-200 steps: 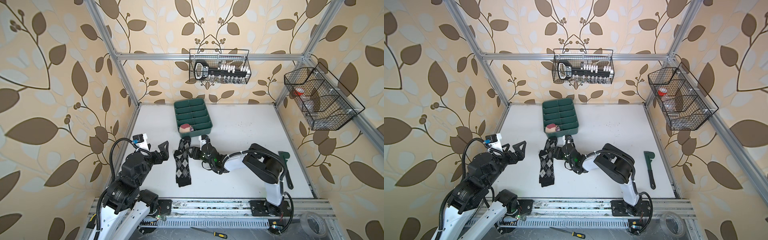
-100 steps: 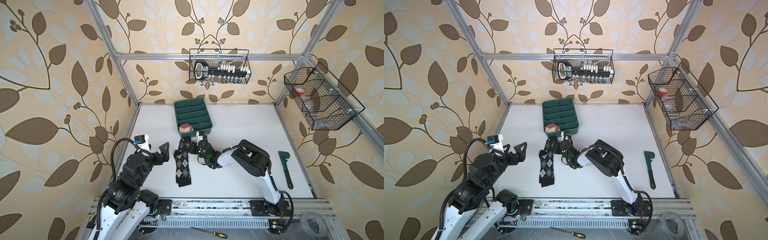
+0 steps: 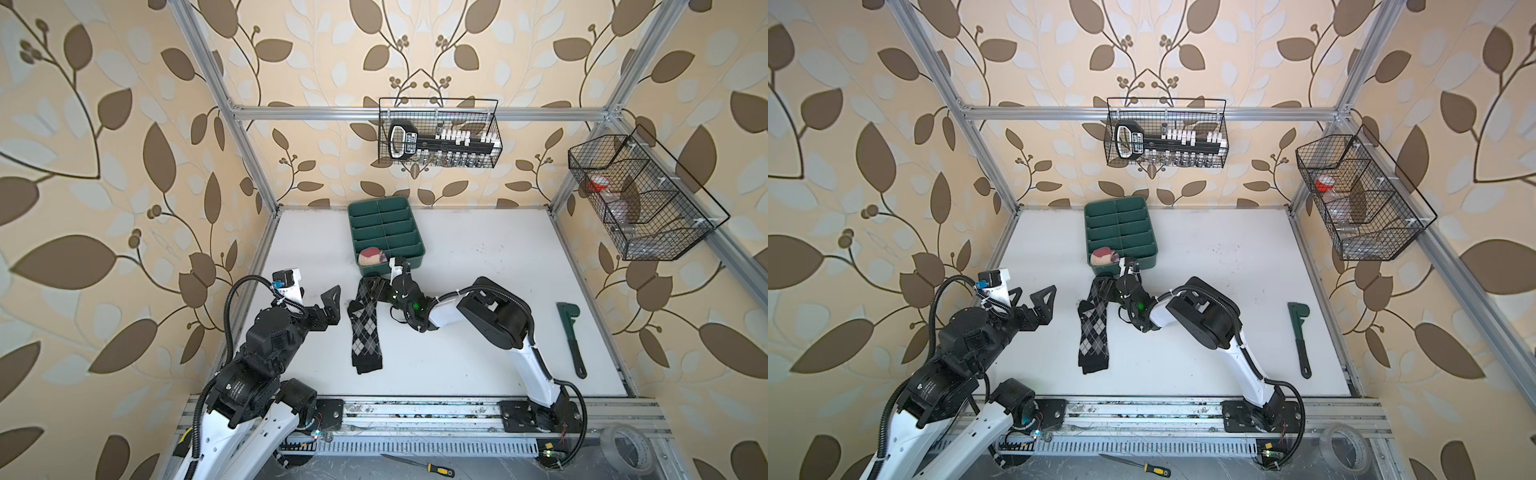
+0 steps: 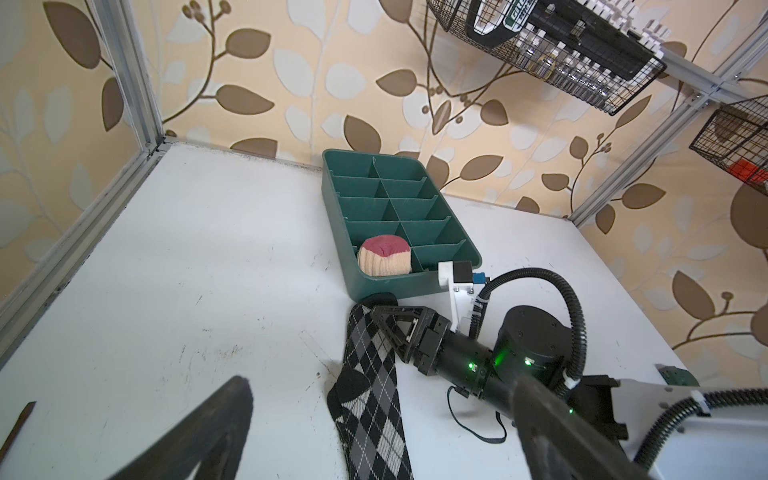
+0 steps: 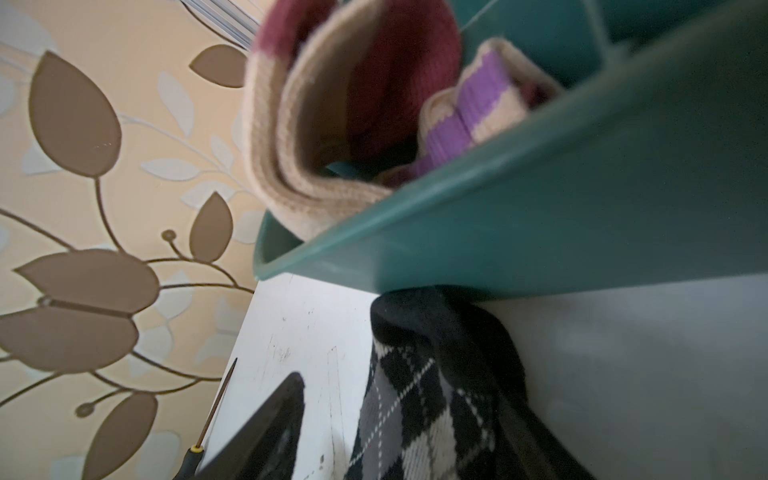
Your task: Roll the socks
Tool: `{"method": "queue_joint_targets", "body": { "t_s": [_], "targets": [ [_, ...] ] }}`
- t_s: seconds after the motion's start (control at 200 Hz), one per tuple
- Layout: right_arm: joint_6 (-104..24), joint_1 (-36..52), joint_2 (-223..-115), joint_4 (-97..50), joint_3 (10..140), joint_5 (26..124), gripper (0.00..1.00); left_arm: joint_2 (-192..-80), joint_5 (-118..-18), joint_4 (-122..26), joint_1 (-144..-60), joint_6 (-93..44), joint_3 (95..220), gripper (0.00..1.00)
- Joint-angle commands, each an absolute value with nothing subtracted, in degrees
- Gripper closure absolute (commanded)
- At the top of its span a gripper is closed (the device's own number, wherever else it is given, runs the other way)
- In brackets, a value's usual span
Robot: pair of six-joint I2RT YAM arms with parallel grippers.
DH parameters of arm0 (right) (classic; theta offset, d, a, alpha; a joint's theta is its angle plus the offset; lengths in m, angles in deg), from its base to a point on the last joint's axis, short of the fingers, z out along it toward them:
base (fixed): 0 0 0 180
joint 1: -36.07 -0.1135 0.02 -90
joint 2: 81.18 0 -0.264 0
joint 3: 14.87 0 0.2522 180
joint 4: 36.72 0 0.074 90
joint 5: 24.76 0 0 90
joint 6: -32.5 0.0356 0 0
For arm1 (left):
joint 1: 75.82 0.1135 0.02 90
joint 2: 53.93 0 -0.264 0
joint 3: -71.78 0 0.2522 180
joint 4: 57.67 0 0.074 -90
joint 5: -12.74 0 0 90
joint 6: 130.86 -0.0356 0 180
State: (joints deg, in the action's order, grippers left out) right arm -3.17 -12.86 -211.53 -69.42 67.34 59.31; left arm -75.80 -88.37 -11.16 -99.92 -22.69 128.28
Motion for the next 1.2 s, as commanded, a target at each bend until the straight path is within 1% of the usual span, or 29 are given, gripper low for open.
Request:
{"method": "queue_joint_targets", "body": {
  "t_s": [0.0, 0.11, 0.34, 0.45, 0.6, 0.675, 0.78, 0.89, 1.195],
  "targets": [
    [-3.7, -12.6, -214.7, -64.7, 68.3, 61.0, 0.37, -76.0, -90.0, -14.0, -100.5, -23.8, 127.5, 0.01],
    [-4.2, -12.6, -215.0, -64.6, 68.7, 61.8, 0.44, -76.2, -90.0, -14.1, -100.8, -24.1, 127.7, 0.01],
    [-4.2, -12.4, -214.9, -64.6, 68.6, 62.8, 0.65, -76.6, -89.5, -14.5, -101.0, -24.2, 127.9, 0.01],
    [-4.5, -12.5, -214.3, -64.6, 67.9, 62.7, 0.79, -76.9, -89.3, -14.5, -101.0, -24.2, 128.0, 0.01],
    [-5.0, -12.5, -212.2, -63.9, 66.1, 61.5, 0.95, -77.4, -89.1, -14.6, -101.1, -24.3, 128.4, 0.01],
    [-5.3, -12.3, -210.4, -63.5, 64.6, 60.5, 0.98, -77.7, -88.7, -14.8, -101.1, -24.3, 128.7, 0.01],
    [-5.3, -11.9, -207.2, -63.2, 61.1, 59.2, 0.98, -78.1, -88.4, -14.8, -101.2, -24.2, 129.0, 0.01],
    [-5.5, -10.6, -203.7, -62.1, 57.1, 60.0, 0.99, -78.6, -87.9, -14.9, -101.4, -24.2, 129.4, 0.01],
    [-5.8, -4.0, -190.4, -58.6, 41.4, 62.1, 1.0, -80.1, -86.5, -15.3, -101.6, -24.4, 130.6, 0.01]
  ]
}}
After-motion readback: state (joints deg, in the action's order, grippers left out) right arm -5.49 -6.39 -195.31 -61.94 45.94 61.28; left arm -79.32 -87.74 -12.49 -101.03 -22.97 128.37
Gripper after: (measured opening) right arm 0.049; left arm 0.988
